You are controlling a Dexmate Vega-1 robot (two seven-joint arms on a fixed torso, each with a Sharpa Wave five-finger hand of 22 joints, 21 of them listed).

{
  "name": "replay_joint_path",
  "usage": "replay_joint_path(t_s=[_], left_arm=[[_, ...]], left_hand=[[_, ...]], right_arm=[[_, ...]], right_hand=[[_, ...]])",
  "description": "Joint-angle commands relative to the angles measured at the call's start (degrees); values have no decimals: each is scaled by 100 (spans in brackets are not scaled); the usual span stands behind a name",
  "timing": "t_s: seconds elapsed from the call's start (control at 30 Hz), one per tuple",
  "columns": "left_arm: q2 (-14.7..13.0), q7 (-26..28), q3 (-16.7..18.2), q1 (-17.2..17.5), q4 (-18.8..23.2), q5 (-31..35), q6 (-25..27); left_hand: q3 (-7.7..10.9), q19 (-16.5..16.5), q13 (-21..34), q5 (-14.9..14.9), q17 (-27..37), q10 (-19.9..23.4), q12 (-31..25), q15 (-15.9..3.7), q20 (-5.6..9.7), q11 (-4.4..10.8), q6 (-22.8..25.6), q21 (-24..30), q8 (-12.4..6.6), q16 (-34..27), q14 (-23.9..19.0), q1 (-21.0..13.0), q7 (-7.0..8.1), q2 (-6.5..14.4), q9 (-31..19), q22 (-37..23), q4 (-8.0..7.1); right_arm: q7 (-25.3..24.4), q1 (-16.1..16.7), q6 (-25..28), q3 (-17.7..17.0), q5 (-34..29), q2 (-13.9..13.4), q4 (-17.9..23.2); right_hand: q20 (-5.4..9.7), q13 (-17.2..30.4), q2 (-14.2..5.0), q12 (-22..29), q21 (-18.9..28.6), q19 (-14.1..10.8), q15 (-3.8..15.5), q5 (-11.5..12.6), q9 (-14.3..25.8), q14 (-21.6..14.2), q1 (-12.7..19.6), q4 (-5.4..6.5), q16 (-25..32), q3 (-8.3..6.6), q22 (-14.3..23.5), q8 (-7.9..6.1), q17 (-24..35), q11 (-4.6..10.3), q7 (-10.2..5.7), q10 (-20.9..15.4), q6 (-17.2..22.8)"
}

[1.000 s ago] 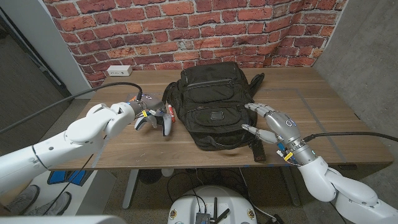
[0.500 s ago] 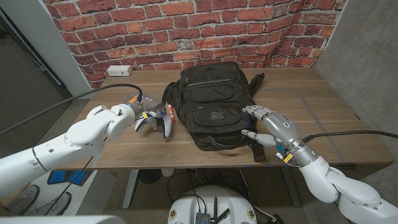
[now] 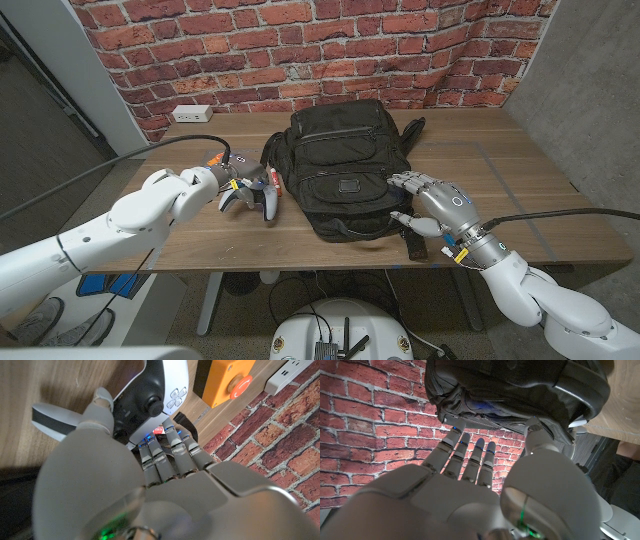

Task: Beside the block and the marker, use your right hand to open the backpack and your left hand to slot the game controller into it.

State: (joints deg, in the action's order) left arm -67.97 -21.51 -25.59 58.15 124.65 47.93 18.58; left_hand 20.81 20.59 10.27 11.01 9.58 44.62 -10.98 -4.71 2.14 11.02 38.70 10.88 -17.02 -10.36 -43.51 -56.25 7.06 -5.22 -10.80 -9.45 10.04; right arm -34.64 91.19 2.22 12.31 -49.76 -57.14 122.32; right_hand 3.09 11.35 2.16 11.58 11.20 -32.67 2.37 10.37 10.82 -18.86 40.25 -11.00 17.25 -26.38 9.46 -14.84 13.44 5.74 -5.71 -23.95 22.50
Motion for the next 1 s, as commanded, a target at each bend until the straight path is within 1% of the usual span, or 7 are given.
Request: replay_joint_path(t_s=[0.03, 0.3, 0.37, 0.5, 0.73, 0.77, 1.0], left_arm=[[53, 66, -55, -39, -104, -57, -80], [44, 62, -55, -30, -94, -71, -40], [49, 66, -57, -34, -98, -76, -37], [51, 61, -62, -45, -108, -85, -32], [87, 103, -91, -62, -150, -88, -29], [94, 109, -94, -63, -153, -90, -24], [136, 117, -128, -59, -155, -70, 39]], left_hand=[[88, -26, 20, 23, 15, 142, -6, -888, 962, 111, 627, -14, 27, 8, -45, -395, 193, 653, -11, -28, -46], [97, -26, 19, 23, 17, 145, -2, -888, 961, 110, 638, -12, 42, 6, -56, -395, 192, 662, -12, -28, -46], [100, -27, 19, 23, 17, 146, -2, -888, 961, 109, 641, -11, 45, 5, -60, -394, 191, 666, -13, -28, -47], [106, -28, 19, 23, 17, 147, 0, -885, 960, 110, 642, -11, 58, 4, -69, -389, 188, 670, -13, -28, -48], [117, -30, 19, 22, 19, 150, 2, -888, 960, 109, 655, -10, 72, 0, -91, -382, 191, 681, -14, -28, -50], [117, -31, 19, 22, 19, 150, 2, -889, 960, 109, 656, -10, 73, 0, -92, -382, 190, 680, -15, -28, -49], [122, -31, 19, 21, 19, 152, 4, -888, 959, 109, 659, -9, 87, 1, -102, -379, 186, 678, -15, -28, -45]], right_arm=[[173, -145, 412, 221, -401, -96, 125], [207, -265, 628, 399, -637, -149, 145], [182, -295, 667, 443, -679, -152, 140], [128, -294, 727, 469, -707, -197, 168], [143, -379, 891, 590, -835, -206, 185], [147, -391, 918, 609, -854, -203, 184], [123, -538, 998, 768, -954, -192, 118]], right_hand=[[270, 11, 3, 45, 20, -76, 602, 0, 5, -71, 236, 5, 49, -71, 18, -24, 23, 40, -53, -93, 59], [319, 20, 35, 77, 37, -172, 701, -17, 8, -191, 507, 28, 118, -55, 23, -35, 63, 101, -103, -247, 94], [339, 23, 41, 90, 41, -199, 750, -23, 11, -247, 583, 38, 151, -44, 26, -45, 80, 122, -144, -310, 119], [376, 28, 31, 109, 51, -248, 788, -30, 14, -369, 669, 71, 223, -14, 31, -76, 117, 135, -139, -407, 201], [429, 37, -35, 131, 60, -316, 906, -24, 8, -545, 814, 110, 354, 46, 41, -145, 208, 225, -165, -569, 417], [443, 38, -55, 133, 59, -318, 917, -21, 7, -567, 834, 116, 371, 50, 42, -158, 221, 236, -189, -589, 458], [490, 46, -145, 157, 73, -372, 955, -11, 2, -678, 932, 135, 468, 85, 48, -204, 297, 282, -209, -725, 623]])
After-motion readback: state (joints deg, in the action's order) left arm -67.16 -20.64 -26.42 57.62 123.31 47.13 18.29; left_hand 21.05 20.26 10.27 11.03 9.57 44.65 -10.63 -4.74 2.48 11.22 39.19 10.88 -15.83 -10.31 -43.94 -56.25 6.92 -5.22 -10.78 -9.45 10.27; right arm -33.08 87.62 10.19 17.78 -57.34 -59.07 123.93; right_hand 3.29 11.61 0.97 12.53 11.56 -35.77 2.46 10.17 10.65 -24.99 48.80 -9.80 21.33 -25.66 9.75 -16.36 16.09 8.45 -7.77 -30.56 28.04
